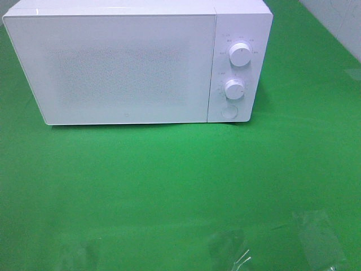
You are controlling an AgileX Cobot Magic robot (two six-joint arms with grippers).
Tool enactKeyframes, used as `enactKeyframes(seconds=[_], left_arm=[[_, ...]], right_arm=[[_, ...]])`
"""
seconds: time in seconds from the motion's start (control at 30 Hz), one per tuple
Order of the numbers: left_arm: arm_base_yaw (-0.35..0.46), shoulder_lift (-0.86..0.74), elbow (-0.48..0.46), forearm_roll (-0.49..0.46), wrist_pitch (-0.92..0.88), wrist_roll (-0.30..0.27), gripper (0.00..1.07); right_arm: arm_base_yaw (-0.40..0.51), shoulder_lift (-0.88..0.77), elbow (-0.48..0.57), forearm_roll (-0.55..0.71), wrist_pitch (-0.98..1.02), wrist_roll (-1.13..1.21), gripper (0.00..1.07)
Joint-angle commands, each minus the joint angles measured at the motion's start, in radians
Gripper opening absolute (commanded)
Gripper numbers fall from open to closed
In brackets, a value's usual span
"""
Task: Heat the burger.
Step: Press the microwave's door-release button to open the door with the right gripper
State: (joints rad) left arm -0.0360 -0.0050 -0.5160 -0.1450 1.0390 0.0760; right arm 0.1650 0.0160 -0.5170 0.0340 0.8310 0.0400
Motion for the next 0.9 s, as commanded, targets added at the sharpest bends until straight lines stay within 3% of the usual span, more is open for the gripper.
enactKeyframes(seconds=[0.03,0.23,0.9], left_arm=[[0.002,-0.008,0.003,-0.001,-0.009,-0.002,1.00],[0.002,-0.007,0.003,-0.001,-0.008,-0.002,1.00],[0.002,-0.007,0.003,0.000,-0.008,-0.002,1.00]], right_arm=[[-0.005,-0.047,0.002,-0.006,0.002,0.025,0.67],[-0.005,-0.045,0.003,-0.017,0.158,0.073,0.67],[-0.005,-0.045,0.011,-0.020,0.167,0.072,0.67]])
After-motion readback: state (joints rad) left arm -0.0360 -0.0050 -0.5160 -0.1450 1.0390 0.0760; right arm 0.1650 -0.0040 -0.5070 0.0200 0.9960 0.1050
